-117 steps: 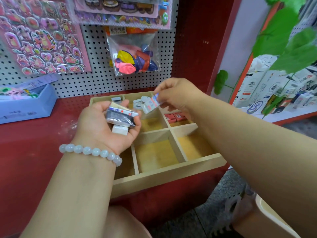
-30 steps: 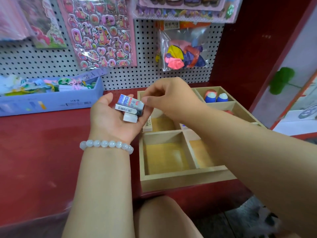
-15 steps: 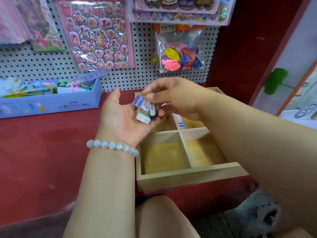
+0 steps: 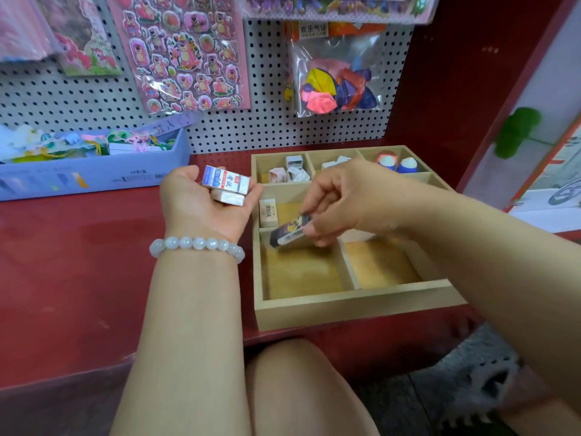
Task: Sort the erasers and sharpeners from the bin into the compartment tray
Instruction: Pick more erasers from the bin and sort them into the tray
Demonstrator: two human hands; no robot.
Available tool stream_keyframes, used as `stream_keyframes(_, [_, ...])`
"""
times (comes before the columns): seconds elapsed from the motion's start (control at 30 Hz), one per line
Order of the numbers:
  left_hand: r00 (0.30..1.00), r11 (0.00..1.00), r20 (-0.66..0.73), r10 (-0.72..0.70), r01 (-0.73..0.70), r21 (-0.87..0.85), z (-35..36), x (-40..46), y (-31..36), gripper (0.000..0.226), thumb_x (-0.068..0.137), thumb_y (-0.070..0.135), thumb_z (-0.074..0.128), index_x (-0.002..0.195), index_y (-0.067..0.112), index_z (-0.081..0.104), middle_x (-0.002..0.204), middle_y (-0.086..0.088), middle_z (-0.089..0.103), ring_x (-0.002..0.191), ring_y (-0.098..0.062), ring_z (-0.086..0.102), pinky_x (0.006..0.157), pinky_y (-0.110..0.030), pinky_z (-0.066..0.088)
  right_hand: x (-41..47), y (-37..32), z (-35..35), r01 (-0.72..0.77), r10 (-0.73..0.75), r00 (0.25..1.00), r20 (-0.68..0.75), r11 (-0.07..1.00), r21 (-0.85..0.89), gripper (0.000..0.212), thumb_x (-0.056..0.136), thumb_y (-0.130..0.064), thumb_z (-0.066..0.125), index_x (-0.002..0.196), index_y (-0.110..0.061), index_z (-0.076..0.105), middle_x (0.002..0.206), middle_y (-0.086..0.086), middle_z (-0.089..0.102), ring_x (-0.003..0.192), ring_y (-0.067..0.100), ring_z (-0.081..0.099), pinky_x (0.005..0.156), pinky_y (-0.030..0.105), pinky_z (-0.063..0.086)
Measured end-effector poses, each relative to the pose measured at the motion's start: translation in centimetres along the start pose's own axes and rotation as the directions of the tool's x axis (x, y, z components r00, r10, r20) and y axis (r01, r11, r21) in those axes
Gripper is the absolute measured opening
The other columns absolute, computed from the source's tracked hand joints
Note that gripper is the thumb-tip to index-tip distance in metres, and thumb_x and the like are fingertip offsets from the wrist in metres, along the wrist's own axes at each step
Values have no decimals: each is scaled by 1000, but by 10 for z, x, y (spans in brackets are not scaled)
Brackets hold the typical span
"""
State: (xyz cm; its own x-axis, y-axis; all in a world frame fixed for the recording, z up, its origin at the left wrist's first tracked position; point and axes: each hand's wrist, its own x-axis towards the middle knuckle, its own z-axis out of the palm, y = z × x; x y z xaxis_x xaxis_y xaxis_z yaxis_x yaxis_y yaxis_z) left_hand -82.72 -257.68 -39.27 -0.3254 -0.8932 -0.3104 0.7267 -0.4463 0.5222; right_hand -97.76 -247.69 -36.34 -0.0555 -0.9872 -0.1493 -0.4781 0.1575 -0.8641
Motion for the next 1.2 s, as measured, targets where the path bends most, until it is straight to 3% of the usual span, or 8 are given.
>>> stream_keyframes(0.17, [1000,1000,-1,11,-11,-3,1,-1,0,45,98,26,32,129,-6,39,131,-29,43,127,-45,40,104,-56,36,2,-3,29,12,-8,1000,10,868,-496,21,73,-20,80,75,-13,60,69,3,73,63,13,71,70,32,59])
stream_keyframes(0.37, [1000,1000,24,-3,3,-21,1,-2,0,43,98,25,35,127,-6,40,122,-27,45,122,-45,44,103,-56,38,15,8,46,27,33,991,127,897,-442,24,71,-13,82,82,-8,61,73,7,73,55,14,69,55,24,56])
stream_keyframes(0.5, [999,1000,54,-10,10,4,4,-7,-2,27,96,14,36,101,-8,51,110,-22,56,105,-41,54,97,-54,46,19,9,51,66,11,988,153,872,-484,15,73,-11,79,82,-14,68,79,5,74,62,16,67,62,25,56])
stream_keyframes(0.7, [993,991,69,-90,83,105,9,-5,-7,23,98,12,43,105,-7,54,102,-27,61,75,-43,68,58,-36,60,10,-1,27,66,-47,998,51,862,-502,13,79,-12,73,87,-21,74,69,-11,67,65,2,62,60,10,48])
stream_keyframes(0.8, [982,959,77,-175,153,237,7,0,-9,27,100,23,43,117,4,52,111,-25,64,78,-32,71,37,-18,46,7,-10,2,44,-133,967,-216,927,-372,5,83,-15,69,80,-16,72,61,-10,63,51,-1,58,49,15,47])
stream_keyframes(0.9, [979,902,126,-161,94,422,13,-7,-15,22,99,31,45,100,13,58,90,-12,71,63,-17,71,29,-12,32,14,-13,-14,20,-166,889,-427,945,-327,9,86,-27,66,82,-19,69,71,-7,67,63,12,65,58,24,50])
stream_keyframes(1.07, [966,749,257,-32,-147,646,18,-17,-26,20,93,21,56,103,6,66,67,-6,68,43,-10,58,28,-10,24,21,-14,-19,31,-58,950,-306,995,-93,30,86,-23,67,115,-18,64,84,-2,65,64,11,56,53,24,42])
stream_keyframes(1.2, [961,703,268,-70,-144,697,19,-20,-32,24,91,26,58,100,6,67,69,-7,67,44,-10,57,28,-10,23,20,-10,-20,-10,38,993,-112,971,237,24,86,1,61,108,-7,66,68,4,58,55,10,45,45,20,33])
